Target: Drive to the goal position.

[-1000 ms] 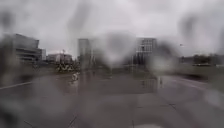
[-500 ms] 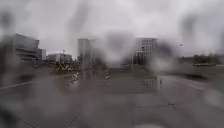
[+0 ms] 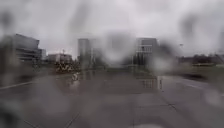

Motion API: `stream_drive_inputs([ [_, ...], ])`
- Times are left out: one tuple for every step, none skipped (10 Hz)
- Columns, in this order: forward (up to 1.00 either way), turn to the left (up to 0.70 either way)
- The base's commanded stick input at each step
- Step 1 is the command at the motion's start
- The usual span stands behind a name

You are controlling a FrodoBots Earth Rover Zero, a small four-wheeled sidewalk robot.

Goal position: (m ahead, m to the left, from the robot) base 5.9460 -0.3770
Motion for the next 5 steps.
stream_drive_inputs([
  [0.07,0.0],
  [0.06,0.01],
  [0.07,0.01],
  [0.06,0.0],
  [0.07,0.01],
])
